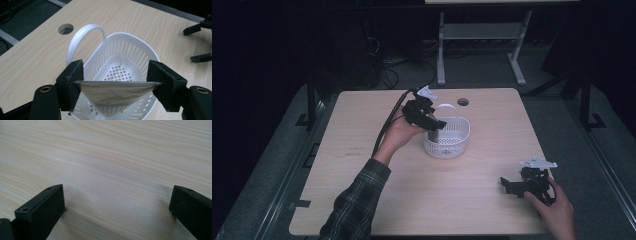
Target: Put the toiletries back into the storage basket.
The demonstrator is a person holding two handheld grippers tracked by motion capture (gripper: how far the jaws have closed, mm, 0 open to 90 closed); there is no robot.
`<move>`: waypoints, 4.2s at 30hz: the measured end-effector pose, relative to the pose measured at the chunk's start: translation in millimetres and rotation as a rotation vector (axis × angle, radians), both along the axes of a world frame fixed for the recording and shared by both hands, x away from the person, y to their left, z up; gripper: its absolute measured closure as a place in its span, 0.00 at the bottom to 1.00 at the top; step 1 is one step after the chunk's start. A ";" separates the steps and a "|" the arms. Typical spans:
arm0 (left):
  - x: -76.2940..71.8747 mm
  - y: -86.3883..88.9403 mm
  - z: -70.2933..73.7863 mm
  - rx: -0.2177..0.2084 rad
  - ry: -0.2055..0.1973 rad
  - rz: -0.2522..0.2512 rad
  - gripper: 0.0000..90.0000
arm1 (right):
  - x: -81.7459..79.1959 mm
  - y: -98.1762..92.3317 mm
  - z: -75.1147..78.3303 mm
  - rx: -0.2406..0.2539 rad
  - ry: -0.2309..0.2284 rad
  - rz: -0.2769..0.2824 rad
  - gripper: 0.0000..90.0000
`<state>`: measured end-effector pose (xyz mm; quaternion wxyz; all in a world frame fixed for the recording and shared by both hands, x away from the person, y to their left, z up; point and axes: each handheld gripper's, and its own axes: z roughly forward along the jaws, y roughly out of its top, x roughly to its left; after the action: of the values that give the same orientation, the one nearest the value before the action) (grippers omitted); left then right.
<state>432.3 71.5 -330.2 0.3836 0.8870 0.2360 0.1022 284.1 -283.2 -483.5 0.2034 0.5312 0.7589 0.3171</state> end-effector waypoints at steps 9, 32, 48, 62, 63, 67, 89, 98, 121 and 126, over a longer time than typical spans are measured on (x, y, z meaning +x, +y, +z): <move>1.8 -1.9 -14.6 0.020 0.012 0.011 0.33 | 0.0 0.0 0.0 0.000 0.000 0.000 0.00; 2.8 2.3 -28.3 0.029 0.003 0.026 0.32 | 0.0 0.0 0.0 0.000 0.000 0.000 0.00; -0.4 18.1 -17.1 0.018 0.006 0.024 0.15 | 0.0 0.0 0.0 0.000 0.000 0.000 0.00; -18.3 43.7 -5.9 0.008 -0.018 0.039 0.15 | 0.1 0.0 0.0 -0.001 -0.001 0.001 0.00; -20.6 45.5 -5.9 0.007 -0.018 0.042 0.15 | 0.1 -0.1 0.0 -0.001 -0.002 0.001 0.00; -29.4 54.2 -7.8 0.009 -0.029 0.051 0.15 | 0.0 0.0 0.0 0.001 0.000 0.001 0.00; -82.2 102.3 -38.1 -0.016 -0.067 0.127 0.16 | -0.1 0.0 0.1 0.001 0.000 0.001 0.00; -103.5 127.2 -56.9 -0.013 -0.090 0.170 0.16 | 0.0 0.0 0.0 0.000 0.000 0.000 0.00; -146.4 169.9 -109.4 0.014 -0.048 0.239 0.16 | 0.0 0.0 0.0 0.000 0.000 0.000 0.00; -151.3 180.7 -121.8 0.027 -0.037 0.264 0.15 | 0.0 0.0 0.0 0.000 0.000 0.000 0.00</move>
<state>281.0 252.2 -452.0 0.3589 0.8513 0.3424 0.1713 284.1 -283.2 -483.4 0.2035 0.5312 0.7589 0.3171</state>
